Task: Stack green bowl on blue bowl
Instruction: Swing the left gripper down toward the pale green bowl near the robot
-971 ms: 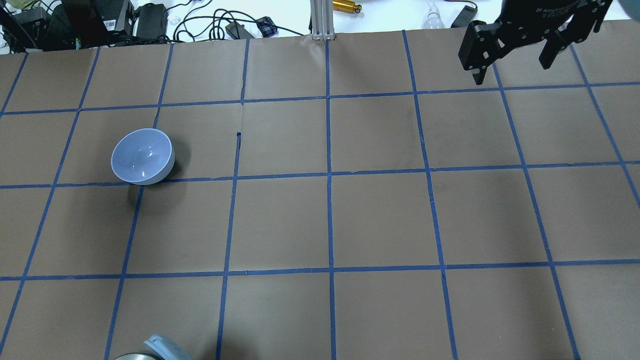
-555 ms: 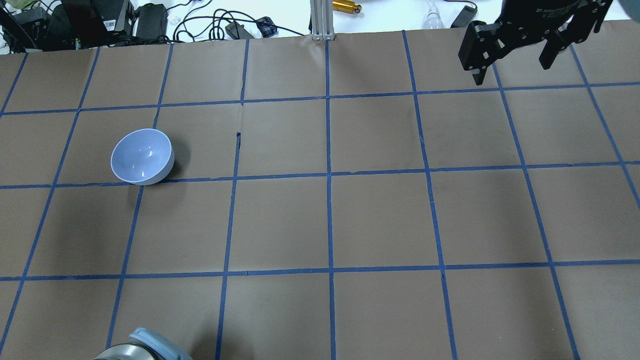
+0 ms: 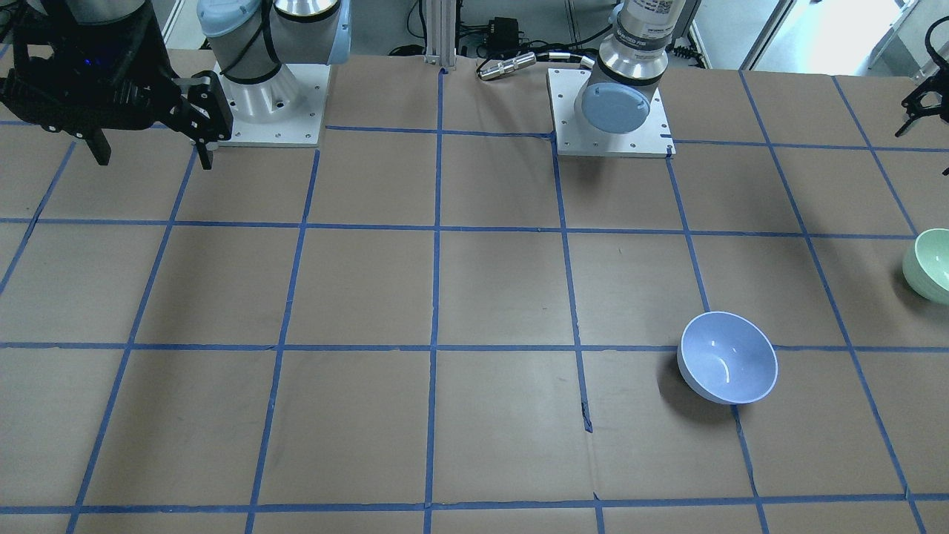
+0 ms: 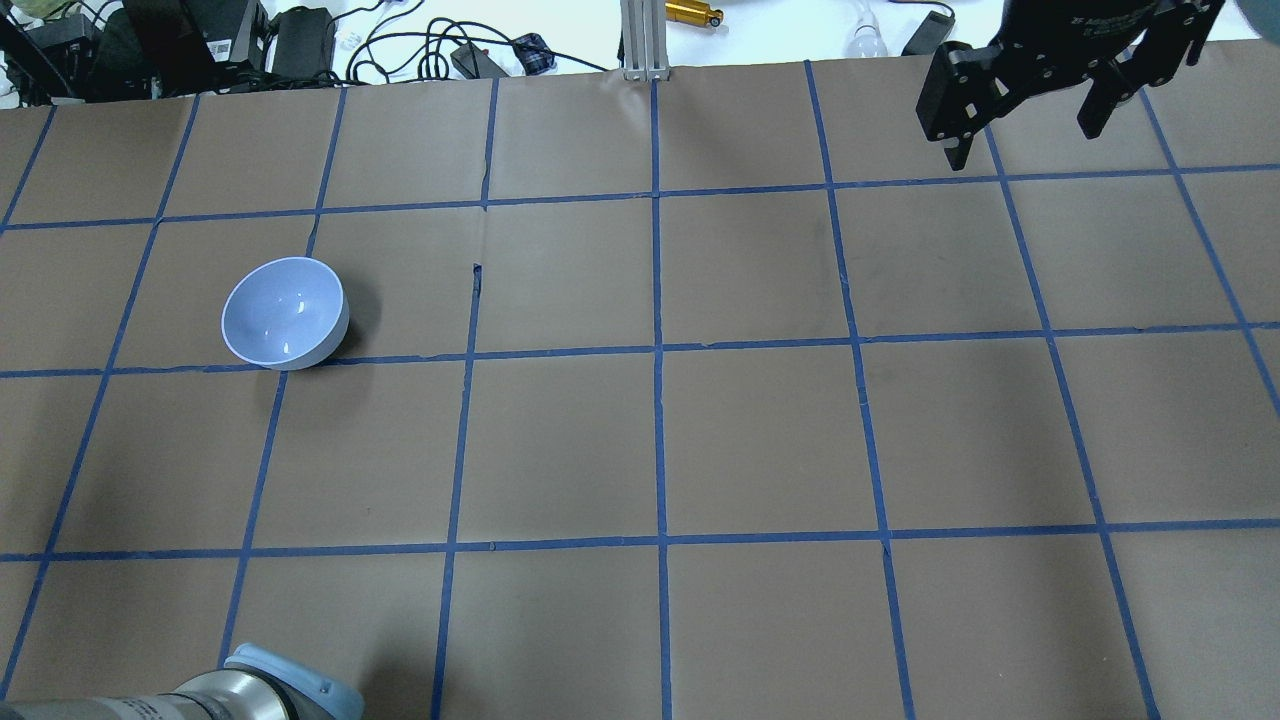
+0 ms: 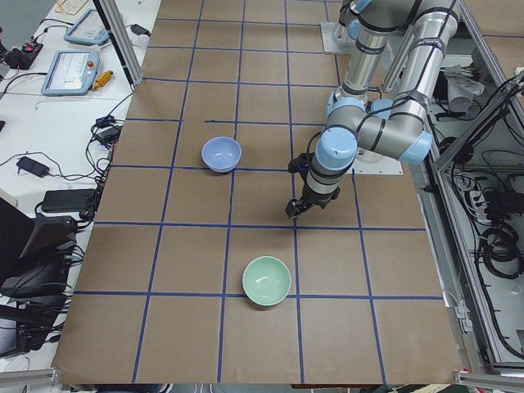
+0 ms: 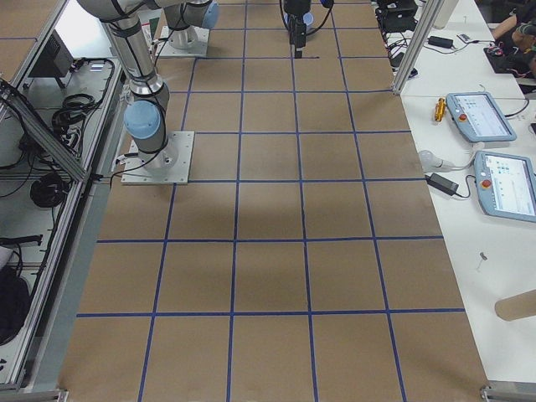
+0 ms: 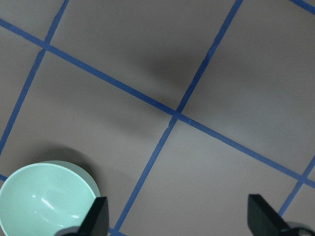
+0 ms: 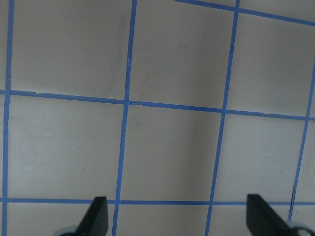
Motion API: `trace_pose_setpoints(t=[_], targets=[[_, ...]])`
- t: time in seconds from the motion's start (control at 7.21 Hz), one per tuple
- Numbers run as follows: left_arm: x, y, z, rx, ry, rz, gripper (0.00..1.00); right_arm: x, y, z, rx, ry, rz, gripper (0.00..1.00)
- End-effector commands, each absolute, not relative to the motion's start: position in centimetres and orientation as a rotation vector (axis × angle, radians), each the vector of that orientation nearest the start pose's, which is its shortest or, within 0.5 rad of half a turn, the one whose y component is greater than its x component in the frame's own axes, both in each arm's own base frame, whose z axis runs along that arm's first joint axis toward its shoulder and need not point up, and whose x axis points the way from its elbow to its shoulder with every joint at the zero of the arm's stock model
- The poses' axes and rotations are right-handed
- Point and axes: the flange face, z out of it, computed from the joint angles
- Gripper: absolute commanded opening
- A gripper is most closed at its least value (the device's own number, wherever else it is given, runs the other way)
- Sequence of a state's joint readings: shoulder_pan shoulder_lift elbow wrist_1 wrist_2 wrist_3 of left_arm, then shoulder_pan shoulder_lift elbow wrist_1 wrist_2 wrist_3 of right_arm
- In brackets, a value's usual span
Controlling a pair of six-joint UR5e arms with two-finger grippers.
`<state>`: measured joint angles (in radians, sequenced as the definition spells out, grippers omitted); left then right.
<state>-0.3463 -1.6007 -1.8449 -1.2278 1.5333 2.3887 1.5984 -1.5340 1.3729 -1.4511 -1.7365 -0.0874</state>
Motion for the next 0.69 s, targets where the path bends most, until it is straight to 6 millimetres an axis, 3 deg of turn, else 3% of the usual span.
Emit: trace_pose_setpoints(t=[0.0, 0.14, 0.55], targets=[[46.7, -27.9, 34.9, 1.813, 2.508, -0.058, 1.00, 13.1, -50.3, 55.6, -0.184, 3.303, -0.060, 1.00], [48.6, -28.0, 33.6, 1.926, 2.445, -0.057, 1.00, 13.1, -50.3, 55.6, -0.184, 3.303, -0.060, 1.00], [54.0, -29.0, 30.2, 2.021, 2.419, -0.061, 1.00, 13.0, -50.3, 55.6, -0.182, 3.303, -0.060, 1.00]])
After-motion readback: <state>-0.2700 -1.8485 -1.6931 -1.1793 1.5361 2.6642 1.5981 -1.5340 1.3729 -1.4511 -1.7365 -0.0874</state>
